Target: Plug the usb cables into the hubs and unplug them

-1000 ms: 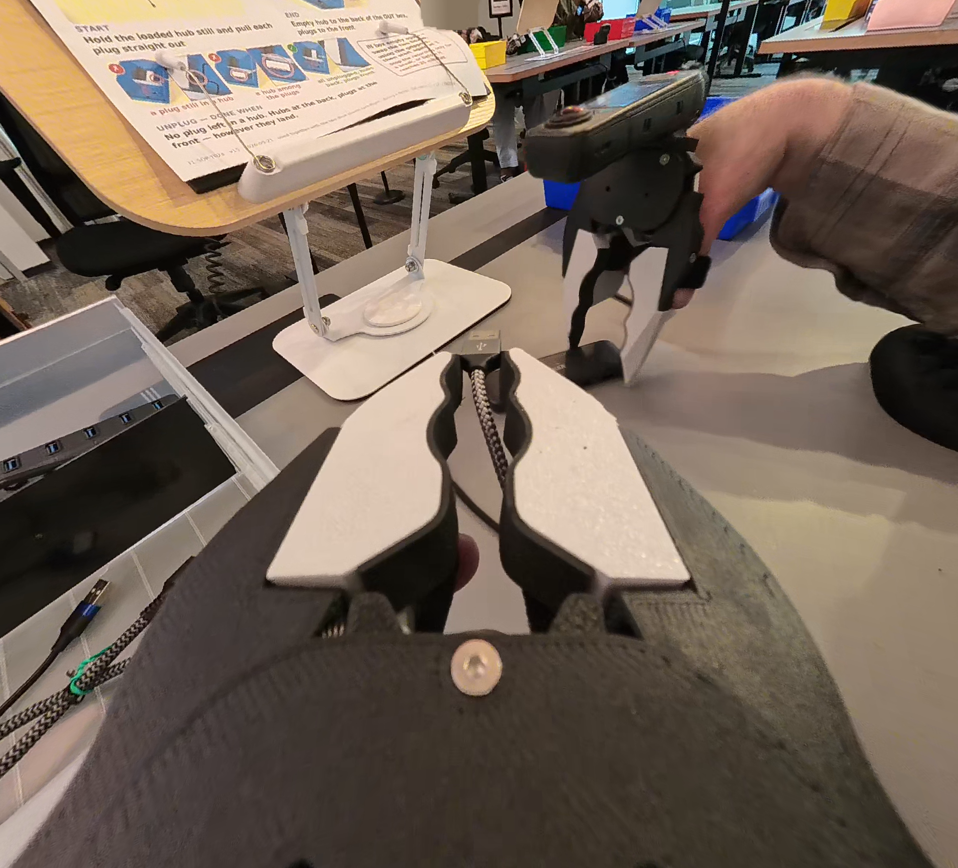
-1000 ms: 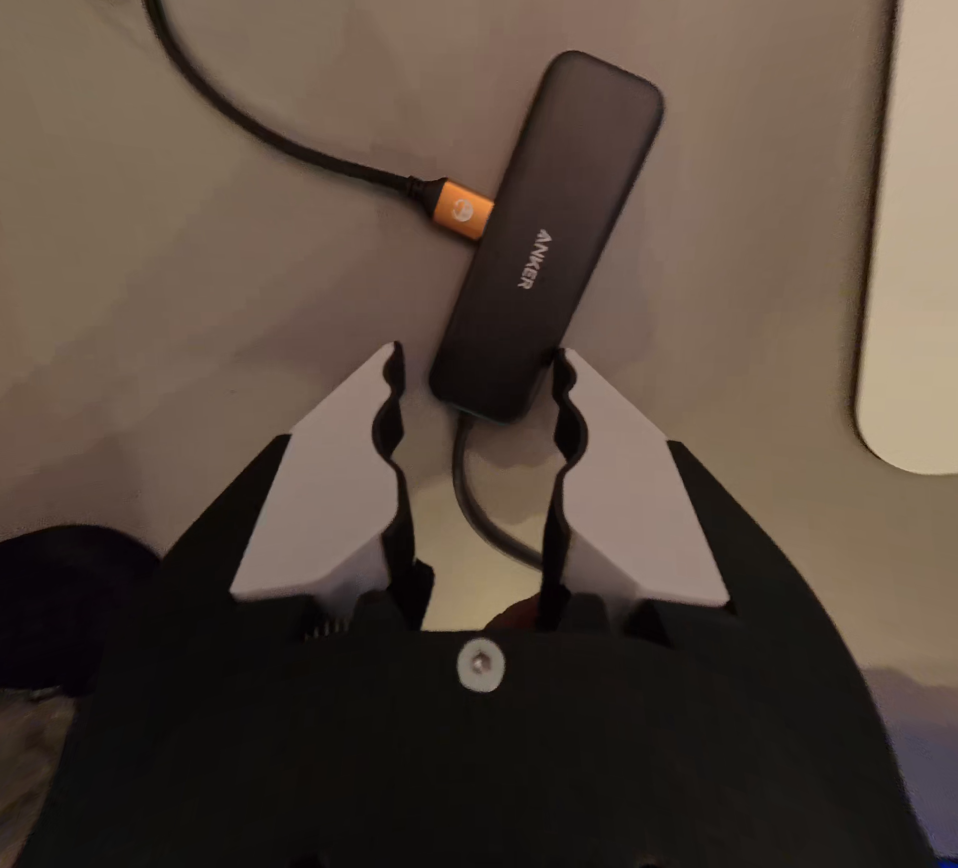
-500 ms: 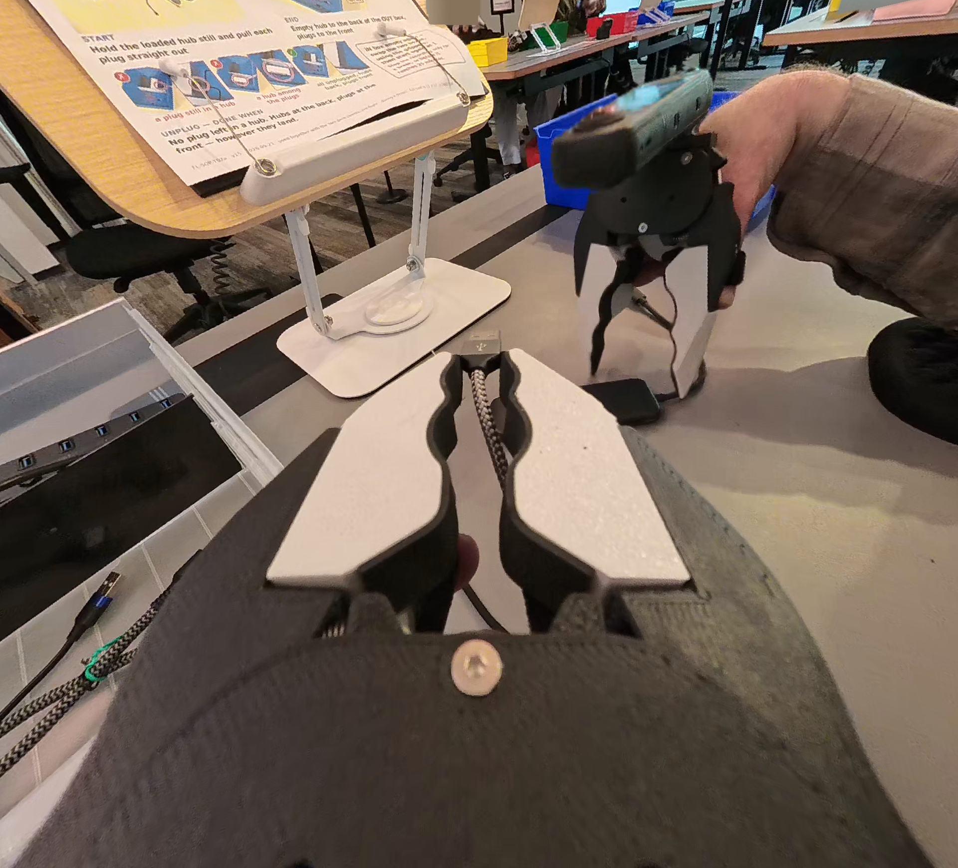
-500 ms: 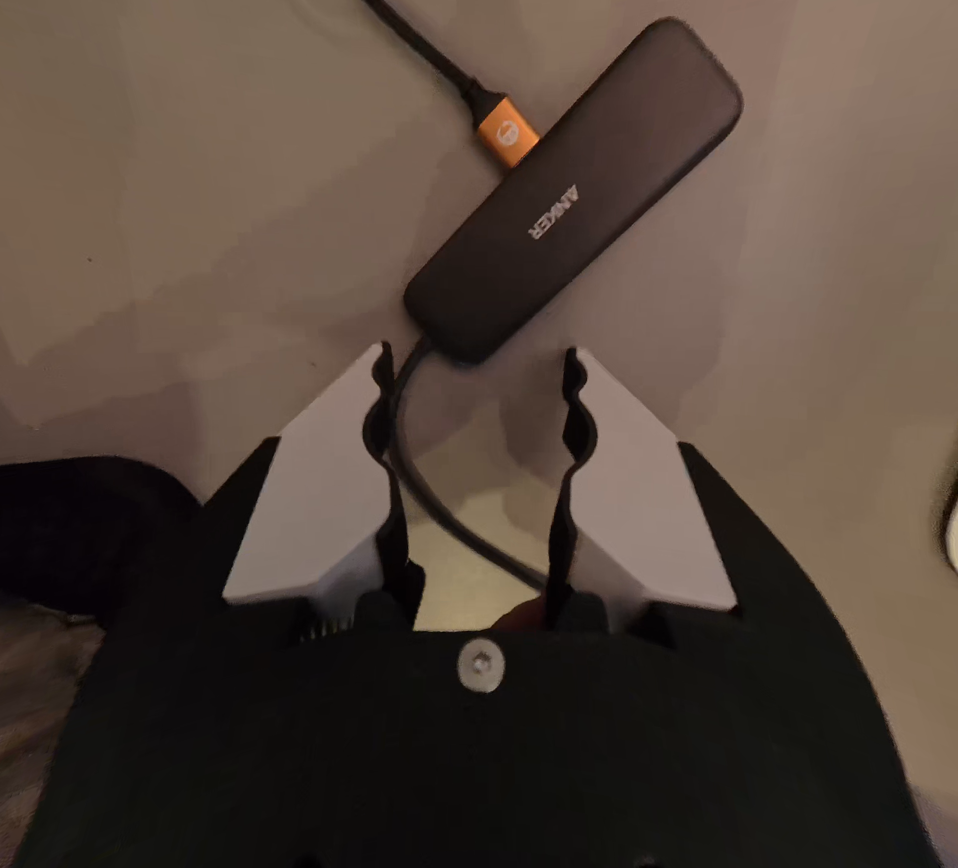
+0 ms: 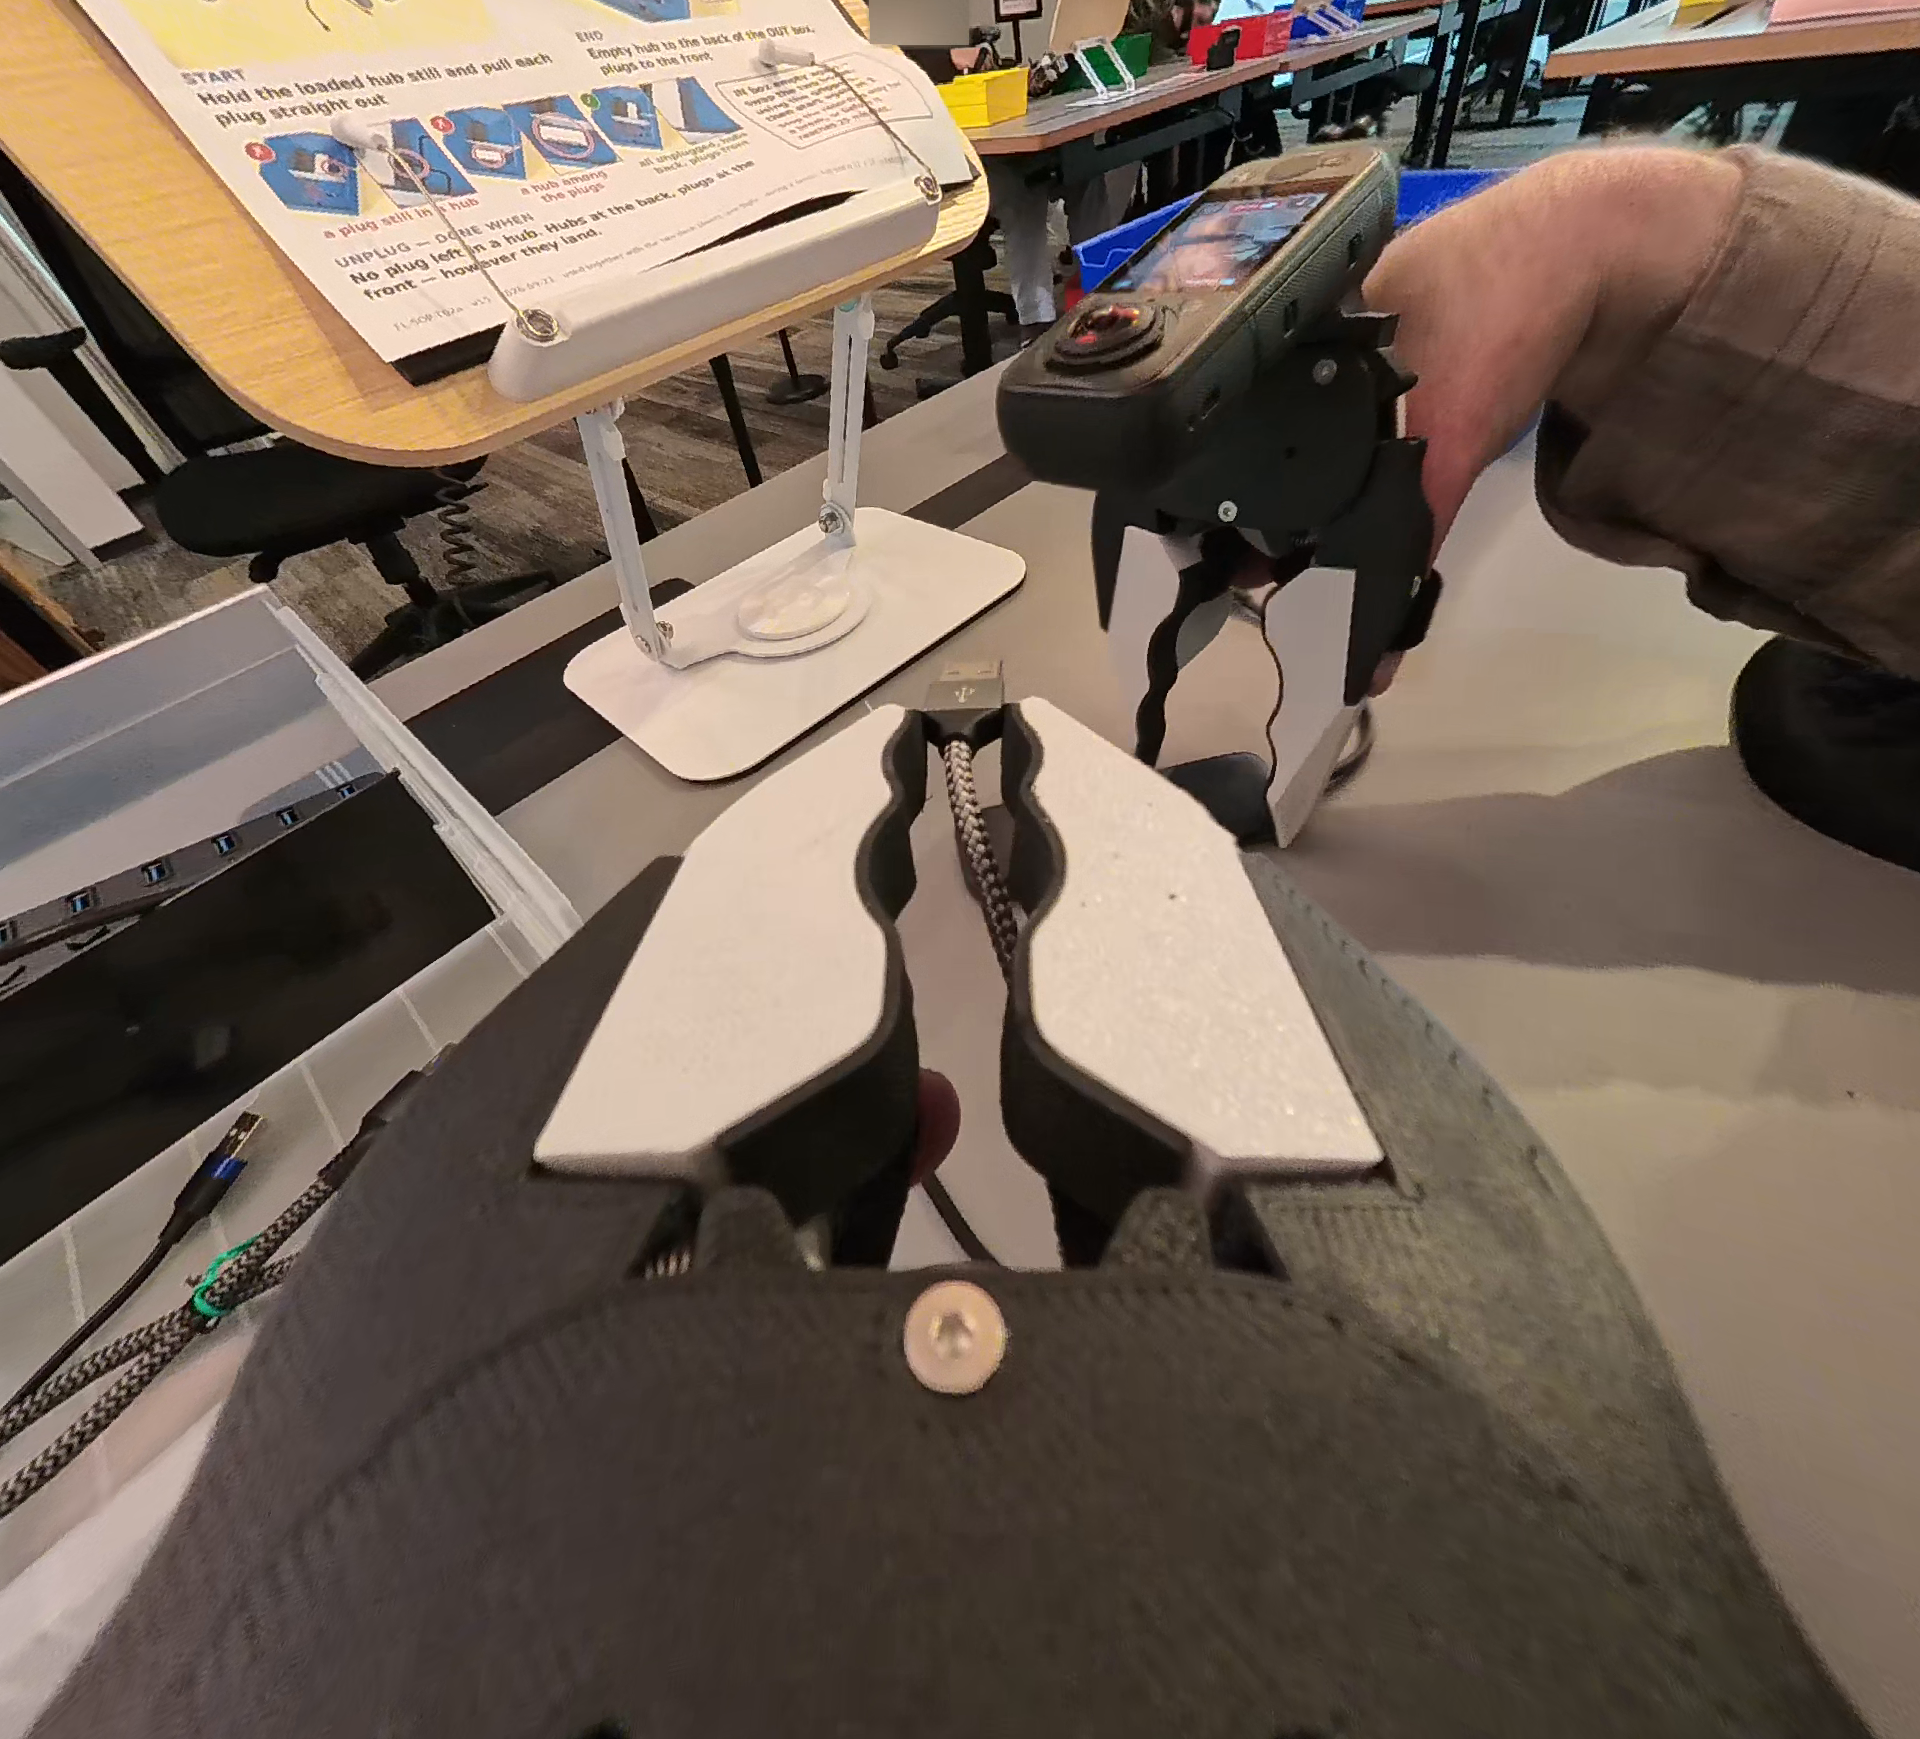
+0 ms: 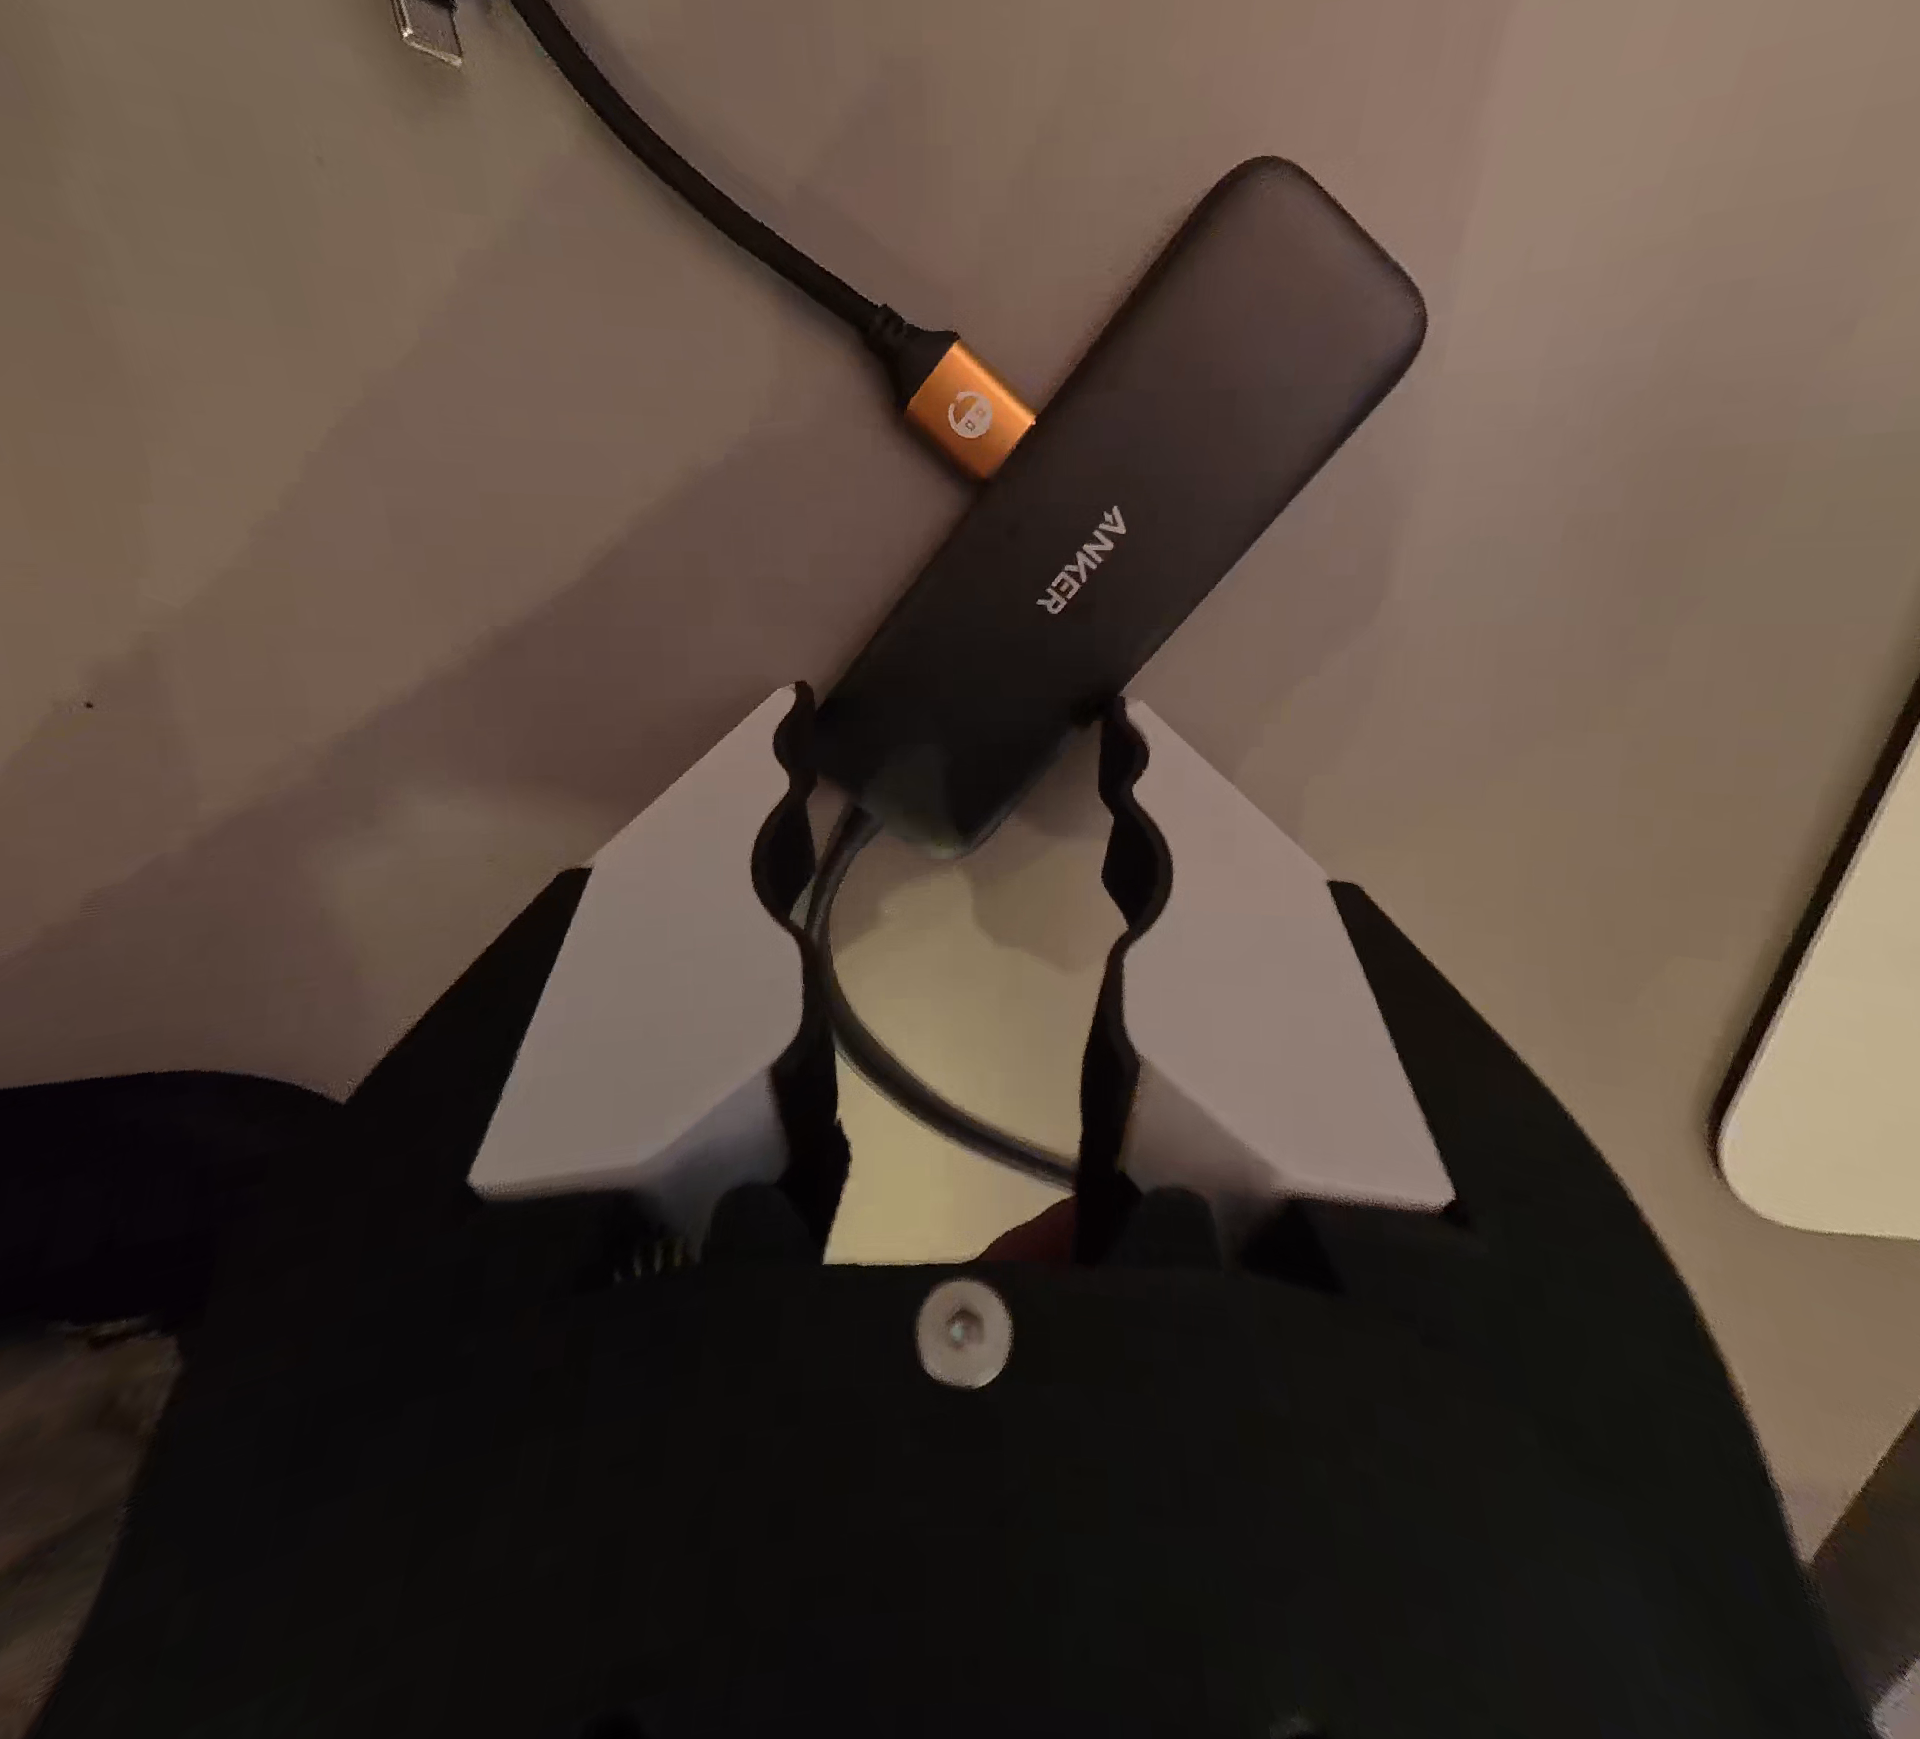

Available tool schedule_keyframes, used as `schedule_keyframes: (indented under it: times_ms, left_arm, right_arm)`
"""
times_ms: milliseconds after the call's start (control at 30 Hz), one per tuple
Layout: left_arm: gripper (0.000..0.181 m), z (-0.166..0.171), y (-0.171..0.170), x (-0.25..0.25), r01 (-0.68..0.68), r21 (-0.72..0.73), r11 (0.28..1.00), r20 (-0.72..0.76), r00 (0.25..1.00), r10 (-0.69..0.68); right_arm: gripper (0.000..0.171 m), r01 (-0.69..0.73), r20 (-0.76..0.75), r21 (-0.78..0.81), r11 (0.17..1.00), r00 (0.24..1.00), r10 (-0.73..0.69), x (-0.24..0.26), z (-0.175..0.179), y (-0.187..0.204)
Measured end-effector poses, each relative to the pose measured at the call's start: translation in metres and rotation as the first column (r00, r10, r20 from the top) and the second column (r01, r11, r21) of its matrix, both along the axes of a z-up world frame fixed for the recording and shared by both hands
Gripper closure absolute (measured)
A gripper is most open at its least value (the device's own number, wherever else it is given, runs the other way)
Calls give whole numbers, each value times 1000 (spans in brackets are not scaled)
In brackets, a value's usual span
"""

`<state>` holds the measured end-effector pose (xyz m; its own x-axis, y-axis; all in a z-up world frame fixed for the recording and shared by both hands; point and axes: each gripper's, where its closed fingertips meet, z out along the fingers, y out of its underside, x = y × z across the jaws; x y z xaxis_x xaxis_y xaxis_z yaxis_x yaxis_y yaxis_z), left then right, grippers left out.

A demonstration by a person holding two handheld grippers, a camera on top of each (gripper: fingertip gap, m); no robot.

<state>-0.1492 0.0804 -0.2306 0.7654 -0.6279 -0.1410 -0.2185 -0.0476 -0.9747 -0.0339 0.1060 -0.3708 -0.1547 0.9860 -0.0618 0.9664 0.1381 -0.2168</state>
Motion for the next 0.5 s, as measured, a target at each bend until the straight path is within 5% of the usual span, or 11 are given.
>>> schedule_keyframes:
  times_ms: [100,233,333,433,500]
  left_arm:
    - [168,0,-2,-2,-4,0,1000,-3,1000,4]
    - [168,-2,-3,-3,-9,-3,1000,-4,1000,9]
    - [168,-4,-3,-4,-13,-7,1000,-2,1000,13]
    - [168,-5,-2,-4,-15,-9,1000,-4,1000,14]
    - [168,-5,-2,-3,-16,-9,1000,-3,1000,16]
  right_arm:
    - [121,-55,-36,60,997,998,57,-3,2,7]
    - [123,47,-83,70,996,996,-42,-10,2,22]
    - [102,133,-92,51,990,987,-128,-15,-2,27]
    - [126,163,-96,47,986,983,-158,-20,-1,28]
    - [127,178,-118,46,983,978,-172,-24,0,31]
